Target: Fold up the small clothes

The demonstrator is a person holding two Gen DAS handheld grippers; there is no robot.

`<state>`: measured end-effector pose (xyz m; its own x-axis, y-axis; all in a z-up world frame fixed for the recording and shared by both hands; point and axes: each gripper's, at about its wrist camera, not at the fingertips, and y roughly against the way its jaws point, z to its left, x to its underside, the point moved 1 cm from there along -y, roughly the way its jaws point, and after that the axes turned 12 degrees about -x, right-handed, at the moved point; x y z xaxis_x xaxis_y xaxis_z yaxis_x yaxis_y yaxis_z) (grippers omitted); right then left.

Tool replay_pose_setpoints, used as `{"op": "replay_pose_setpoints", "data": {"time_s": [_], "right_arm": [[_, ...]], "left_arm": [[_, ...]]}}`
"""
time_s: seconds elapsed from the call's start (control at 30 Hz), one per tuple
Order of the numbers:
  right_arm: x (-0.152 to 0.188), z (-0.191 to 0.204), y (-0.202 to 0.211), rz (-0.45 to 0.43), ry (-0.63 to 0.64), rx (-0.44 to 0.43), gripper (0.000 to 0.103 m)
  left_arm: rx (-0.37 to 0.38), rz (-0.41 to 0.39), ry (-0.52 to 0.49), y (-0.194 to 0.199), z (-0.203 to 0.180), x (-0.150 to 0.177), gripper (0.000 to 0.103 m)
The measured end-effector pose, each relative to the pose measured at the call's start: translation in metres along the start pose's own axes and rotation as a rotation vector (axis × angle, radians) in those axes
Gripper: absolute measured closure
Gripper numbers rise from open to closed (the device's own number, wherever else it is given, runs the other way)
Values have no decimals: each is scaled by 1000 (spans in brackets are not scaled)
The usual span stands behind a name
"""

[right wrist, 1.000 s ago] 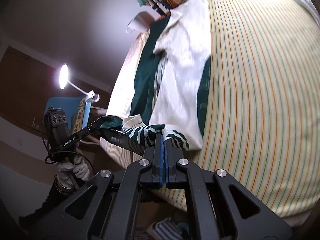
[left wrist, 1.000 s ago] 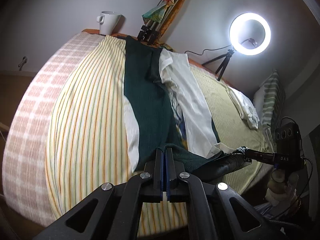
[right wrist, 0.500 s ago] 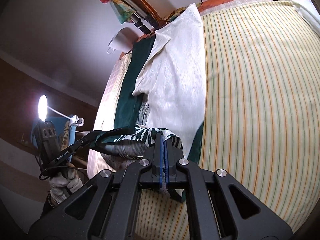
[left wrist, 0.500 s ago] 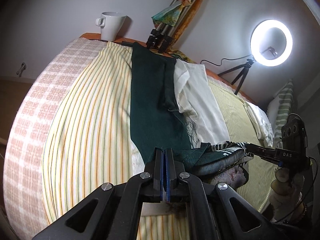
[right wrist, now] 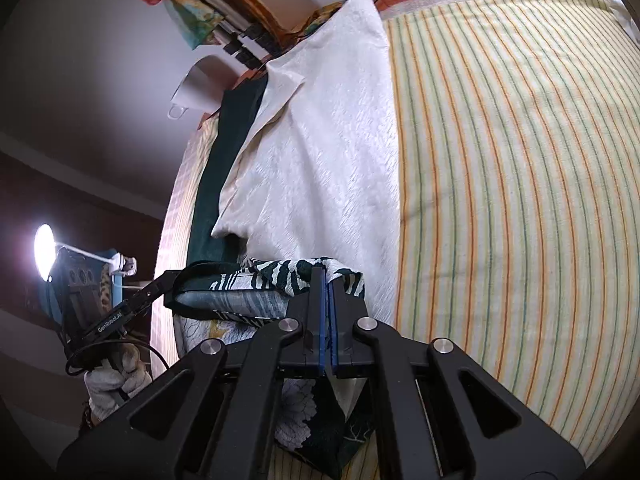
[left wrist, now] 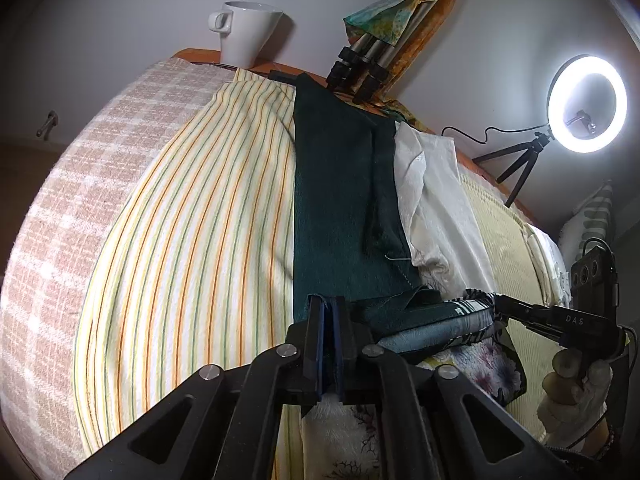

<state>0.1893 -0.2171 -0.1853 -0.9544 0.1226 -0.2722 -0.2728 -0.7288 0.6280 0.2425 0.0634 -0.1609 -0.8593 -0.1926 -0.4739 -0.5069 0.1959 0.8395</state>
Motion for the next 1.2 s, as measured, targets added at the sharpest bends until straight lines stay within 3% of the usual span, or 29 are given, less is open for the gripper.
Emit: {"op": "replay_pose_setpoints", "data": {"time_s": [0.07, 0.1, 0.17, 0.2, 0.4, 0.53, 0.77, 0.93, 1.03, 1.2], "right_arm": [[-4, -1, 2, -5, -4, 30, 96], [-5, 0, 4, -1, 8, 44, 91], [-7, 7, 14, -19, 54, 71, 60], [-6, 11, 21, -45, 82, 77, 56], [4, 27, 37, -47, 178, 60, 57], [10, 26, 29, -18, 199, 89, 60], [1, 23, 24, -30, 217, 122, 60], [-25, 14, 27, -76, 207, 132, 60], [-49, 7, 26, -99, 199, 132, 60], [-96, -4, 17, -103, 193, 119, 60]], "left_arm": [[-27, -28, -6, 5, 0, -1, 76], [-28, -42, -9, 8, 1, -2, 75], [-32, -72, -31, 19, 0, 0, 74], [-35, -87, -49, 24, 0, 2, 74], [-51, -111, -151, 33, -12, 20, 76], [-62, -102, -165, 28, -15, 22, 76], [-63, -133, -161, 21, -22, -2, 73], [-45, -140, -150, 8, -26, -30, 63], [-42, -155, -159, -2, -28, -53, 48], [-57, -150, -143, -29, -24, -97, 46]]}}
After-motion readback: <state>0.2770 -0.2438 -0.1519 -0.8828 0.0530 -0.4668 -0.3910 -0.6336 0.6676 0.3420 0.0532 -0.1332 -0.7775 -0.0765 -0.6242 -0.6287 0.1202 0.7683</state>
